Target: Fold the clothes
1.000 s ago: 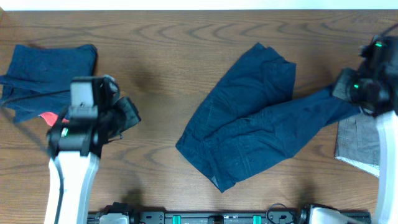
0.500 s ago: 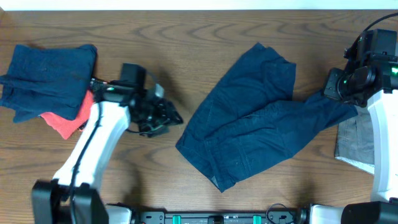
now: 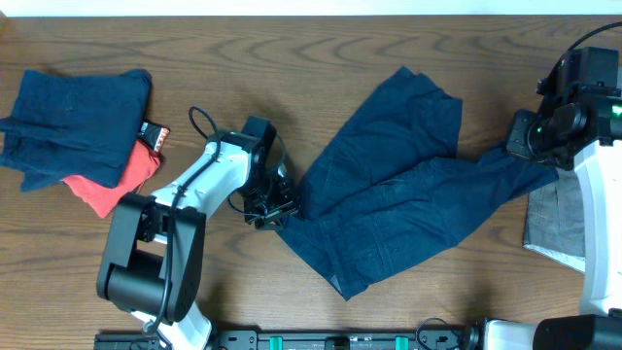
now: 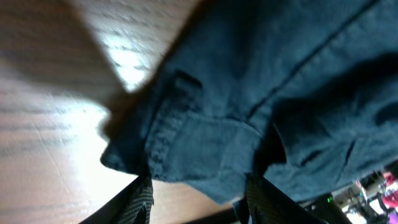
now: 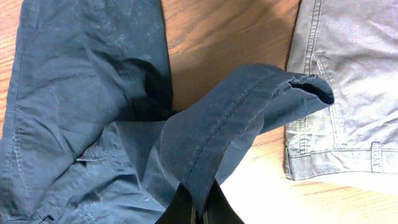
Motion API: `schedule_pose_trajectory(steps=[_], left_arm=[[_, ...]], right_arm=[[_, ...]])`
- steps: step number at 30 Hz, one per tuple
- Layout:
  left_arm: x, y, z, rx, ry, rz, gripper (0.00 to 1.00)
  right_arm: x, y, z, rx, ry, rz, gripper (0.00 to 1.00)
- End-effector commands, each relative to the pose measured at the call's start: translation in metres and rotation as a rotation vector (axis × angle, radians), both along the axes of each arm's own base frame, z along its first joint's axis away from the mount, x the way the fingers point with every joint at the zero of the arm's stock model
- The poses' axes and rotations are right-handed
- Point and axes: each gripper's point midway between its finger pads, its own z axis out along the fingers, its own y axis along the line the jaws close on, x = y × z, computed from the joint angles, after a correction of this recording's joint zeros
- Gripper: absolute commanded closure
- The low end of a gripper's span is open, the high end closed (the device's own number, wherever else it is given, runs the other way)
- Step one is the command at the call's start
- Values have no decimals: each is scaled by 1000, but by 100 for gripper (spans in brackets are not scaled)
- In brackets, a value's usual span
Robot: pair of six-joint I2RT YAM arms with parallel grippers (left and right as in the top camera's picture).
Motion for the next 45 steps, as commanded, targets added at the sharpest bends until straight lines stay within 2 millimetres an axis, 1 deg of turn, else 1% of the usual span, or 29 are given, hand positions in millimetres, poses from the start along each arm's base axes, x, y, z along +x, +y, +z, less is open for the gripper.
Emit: schedule_pose_trajectory(steps=[1,8,10,12,13,14,15,16,17,19,21,23,24,27,28,30,31,32,33,34,35,36,39,45], left_arm=[[-3,9,-9,67,12,27,49],[-17,8,-24,80,35,39,49],[-17,5,-30,75,17,42,49],[-11,2,-35,63,-22,37,50],[-7,4,-38,73,-46,37,54],[-3,6,-40,90,-70,36,63],[4,9,-42,112,-101,36,73],[9,12,-44,131,-129,36,81],[17,16,-46,158,-164,40,94],[33,26,-49,206,-232,56,94],[59,37,-48,237,-321,96,94],[84,47,-43,242,-393,148,94],[100,53,-37,231,-433,183,94],[139,71,-17,207,-521,270,94],[150,78,-9,205,-543,297,94],[163,87,2,195,-567,330,94],[167,87,8,163,-567,338,88],[167,83,11,118,-562,331,61],[165,75,15,58,-550,314,31],[160,68,16,14,-532,299,9],[154,62,17,-20,-508,281,3],[150,59,17,-40,-493,266,1],[139,47,18,-86,-485,188,2],[132,27,18,-102,-560,-7,2]], right_arm=[[1,2,4,-16,-10,22,99],[1,2,4,-16,-10,23,99],[1,2,4,-16,-9,23,99],[1,2,4,-15,-8,23,99],[0,2,4,-15,-6,23,99],[0,2,4,-15,-6,23,99],[0,2,3,-15,-4,23,99],[0,3,3,-15,-4,23,99],[0,3,3,-15,-3,23,99],[-1,3,3,-13,-2,22,99],[0,5,3,1,-5,20,99],[1,7,4,6,-12,16,99],[3,8,4,9,-18,15,99],[5,14,5,21,-25,26,99],[5,16,5,26,-24,29,99],[5,20,4,29,-22,39,99],[5,21,4,29,-22,44,99],[5,23,4,29,-22,51,99],[5,25,4,29,-22,57,99],[5,27,4,29,-22,63,99],[5,29,4,29,-22,68,99],[5,30,4,29,-22,72,99],[6,32,4,29,-22,77,99],[5,32,4,30,-19,78,99]])
